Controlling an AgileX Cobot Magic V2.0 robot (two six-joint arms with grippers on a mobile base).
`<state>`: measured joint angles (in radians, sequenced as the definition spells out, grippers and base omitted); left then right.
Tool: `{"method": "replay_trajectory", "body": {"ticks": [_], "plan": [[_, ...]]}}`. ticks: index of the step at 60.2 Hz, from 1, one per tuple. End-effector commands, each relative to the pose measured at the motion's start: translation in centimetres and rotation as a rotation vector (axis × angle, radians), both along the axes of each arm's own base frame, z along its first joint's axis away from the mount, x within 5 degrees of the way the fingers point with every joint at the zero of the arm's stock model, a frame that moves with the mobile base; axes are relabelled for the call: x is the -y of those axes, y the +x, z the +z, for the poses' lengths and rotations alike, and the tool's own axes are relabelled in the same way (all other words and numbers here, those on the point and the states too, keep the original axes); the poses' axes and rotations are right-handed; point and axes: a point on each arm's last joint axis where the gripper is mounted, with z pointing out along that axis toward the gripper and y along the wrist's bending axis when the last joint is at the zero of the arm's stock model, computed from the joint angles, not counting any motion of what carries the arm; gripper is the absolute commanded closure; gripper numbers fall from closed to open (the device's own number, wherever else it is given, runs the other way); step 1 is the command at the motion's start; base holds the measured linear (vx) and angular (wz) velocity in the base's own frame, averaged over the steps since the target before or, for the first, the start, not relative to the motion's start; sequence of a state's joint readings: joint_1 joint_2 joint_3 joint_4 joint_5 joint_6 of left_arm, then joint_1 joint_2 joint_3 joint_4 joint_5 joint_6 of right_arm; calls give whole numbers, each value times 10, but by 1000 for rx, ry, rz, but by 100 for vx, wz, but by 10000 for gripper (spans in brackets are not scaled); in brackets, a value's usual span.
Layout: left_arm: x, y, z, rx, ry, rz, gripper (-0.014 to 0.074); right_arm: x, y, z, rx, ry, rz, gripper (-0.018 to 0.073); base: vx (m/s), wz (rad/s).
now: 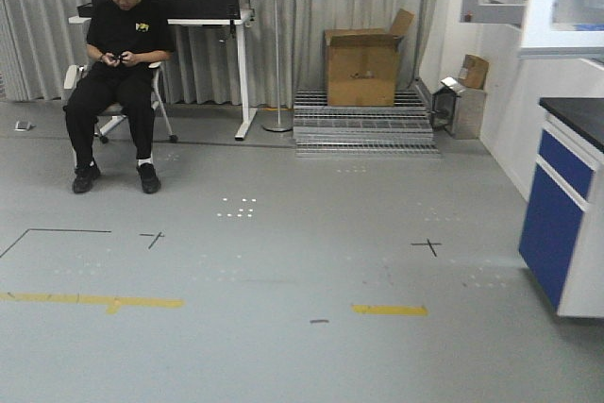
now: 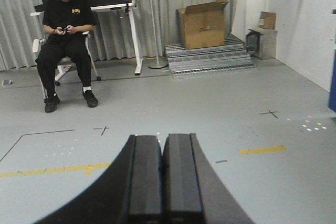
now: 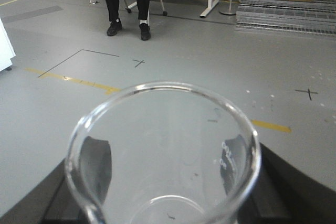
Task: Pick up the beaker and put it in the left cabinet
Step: 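Drive the base across the room to the open white cabinet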
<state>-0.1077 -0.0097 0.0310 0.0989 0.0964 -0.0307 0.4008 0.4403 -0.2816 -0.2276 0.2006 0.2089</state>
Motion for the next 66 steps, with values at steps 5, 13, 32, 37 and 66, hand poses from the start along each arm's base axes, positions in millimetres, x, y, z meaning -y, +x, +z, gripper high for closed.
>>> {"method": "replay_trajectory", "body": {"ticks": [5,13,32,37,66], "plan": [[1,-1,4,91,-16,-15,604,-2,2,17,102,26,20,564,72,15],[1,-1,4,91,-16,-15,604,-2,2,17,102,26,20,564,72,13],[1,-1,4,91,-16,-15,604,-2,2,17,103,26,20,564,71,6],[1,-1,4,91,-16,-15,604,-2,2,17,103,26,20,564,71,-1],[1,-1,4,91,-16,-15,604,-2,2,17,103,26,20,564,71,-1]]}}
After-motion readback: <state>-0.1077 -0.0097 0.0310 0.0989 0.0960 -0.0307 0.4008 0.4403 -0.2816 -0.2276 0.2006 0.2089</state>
